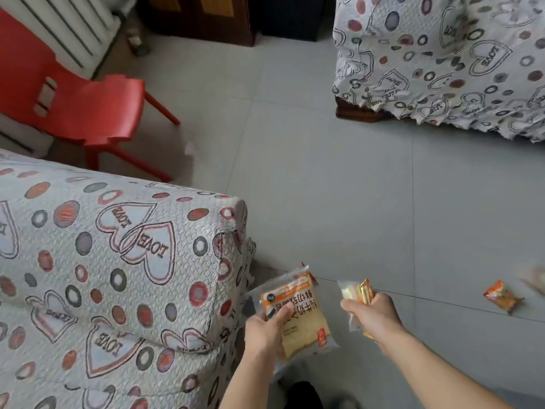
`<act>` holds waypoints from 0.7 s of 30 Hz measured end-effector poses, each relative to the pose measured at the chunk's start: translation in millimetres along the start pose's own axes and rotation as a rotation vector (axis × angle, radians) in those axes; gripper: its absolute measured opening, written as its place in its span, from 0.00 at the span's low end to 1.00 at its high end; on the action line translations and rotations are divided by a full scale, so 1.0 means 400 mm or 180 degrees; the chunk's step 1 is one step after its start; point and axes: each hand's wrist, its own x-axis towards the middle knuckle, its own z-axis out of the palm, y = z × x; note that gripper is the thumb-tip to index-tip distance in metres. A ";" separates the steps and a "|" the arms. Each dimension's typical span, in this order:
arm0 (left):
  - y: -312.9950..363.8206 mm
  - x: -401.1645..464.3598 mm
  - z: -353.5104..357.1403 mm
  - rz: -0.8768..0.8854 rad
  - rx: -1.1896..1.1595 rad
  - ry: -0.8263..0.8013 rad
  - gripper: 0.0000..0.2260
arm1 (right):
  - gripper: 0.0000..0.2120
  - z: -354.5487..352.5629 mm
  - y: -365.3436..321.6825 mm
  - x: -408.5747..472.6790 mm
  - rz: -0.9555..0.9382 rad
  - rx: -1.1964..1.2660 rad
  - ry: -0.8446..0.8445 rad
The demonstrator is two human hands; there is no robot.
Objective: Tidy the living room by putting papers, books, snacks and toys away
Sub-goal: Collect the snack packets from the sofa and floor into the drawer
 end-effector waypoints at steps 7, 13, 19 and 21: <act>-0.069 0.263 0.040 -0.0234 0.0132 0.0185 0.13 | 0.08 0.097 0.024 0.260 -0.0011 -0.0172 -0.0168; -0.139 0.479 0.089 -0.0012 0.0083 0.0276 0.05 | 0.06 0.187 0.103 0.485 0.0093 -0.0321 -0.0387; -0.219 0.700 0.107 -0.0323 0.0219 0.0181 0.06 | 0.07 0.245 0.148 0.680 0.0018 -0.0393 -0.0545; -0.242 0.763 0.116 -0.0329 0.0332 0.0180 0.05 | 0.08 0.269 0.151 0.738 -0.0040 -0.0259 -0.0599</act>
